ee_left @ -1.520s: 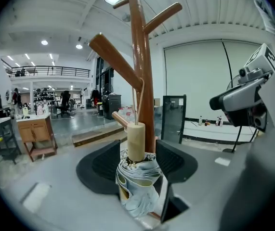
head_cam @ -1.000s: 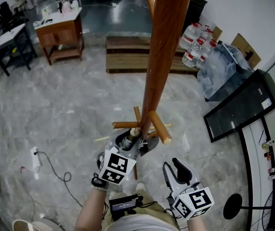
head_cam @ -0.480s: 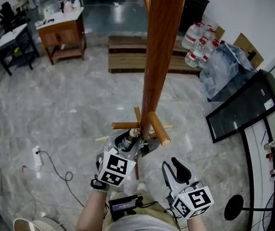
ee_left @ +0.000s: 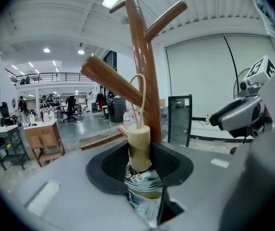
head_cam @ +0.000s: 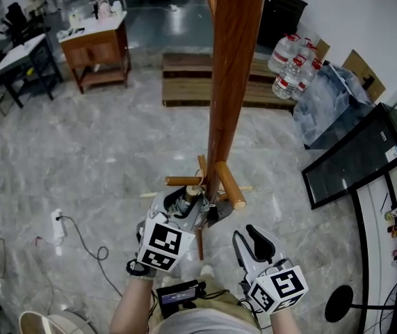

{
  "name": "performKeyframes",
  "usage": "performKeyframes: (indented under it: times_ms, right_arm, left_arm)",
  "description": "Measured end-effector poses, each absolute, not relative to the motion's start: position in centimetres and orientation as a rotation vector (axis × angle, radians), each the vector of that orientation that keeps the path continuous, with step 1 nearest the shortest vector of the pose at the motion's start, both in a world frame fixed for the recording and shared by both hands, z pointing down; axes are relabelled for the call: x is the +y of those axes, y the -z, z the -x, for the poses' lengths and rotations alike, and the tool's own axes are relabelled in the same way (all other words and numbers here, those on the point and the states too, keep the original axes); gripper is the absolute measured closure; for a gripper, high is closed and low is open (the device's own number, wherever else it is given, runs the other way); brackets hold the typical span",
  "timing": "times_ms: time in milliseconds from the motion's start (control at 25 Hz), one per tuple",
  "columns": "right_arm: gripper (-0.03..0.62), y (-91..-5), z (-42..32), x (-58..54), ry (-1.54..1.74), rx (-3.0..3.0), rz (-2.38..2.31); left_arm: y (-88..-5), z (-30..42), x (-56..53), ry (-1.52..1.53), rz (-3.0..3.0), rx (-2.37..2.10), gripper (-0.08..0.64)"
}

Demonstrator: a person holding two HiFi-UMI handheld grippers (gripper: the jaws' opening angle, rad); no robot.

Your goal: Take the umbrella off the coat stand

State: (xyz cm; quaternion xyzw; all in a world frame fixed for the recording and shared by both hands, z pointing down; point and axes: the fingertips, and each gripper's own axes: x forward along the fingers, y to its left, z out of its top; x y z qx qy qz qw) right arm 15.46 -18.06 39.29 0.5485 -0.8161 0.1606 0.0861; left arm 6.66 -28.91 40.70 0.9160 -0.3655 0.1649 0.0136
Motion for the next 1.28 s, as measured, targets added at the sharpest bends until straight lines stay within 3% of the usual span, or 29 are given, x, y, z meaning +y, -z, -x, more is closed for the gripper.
performKeyframes:
  times_ms: [200, 840, 1280]
  right_arm:
    - [0.463, -39.3, -14.5, -18.7, -0.425, -2.459, -1.576]
    - [0.278, -45.6, -5.0, -22.1, -0.353, -2.562, -1.154]
    - [0.261, -44.8, 2.0, -24.2, -0.265, -2.667, -0.930]
  left_arm:
    - [-39.4, -5.9, -28.5, -0.501, -2.854, -1.172, 0.407]
    - [-36.3, -1.0, -27.7, -0.471, -2.771, -1.389, 0.407]
    - [-33.7, 1.9, -26.1, -0.460, -2.722, -1.535, 0.405]
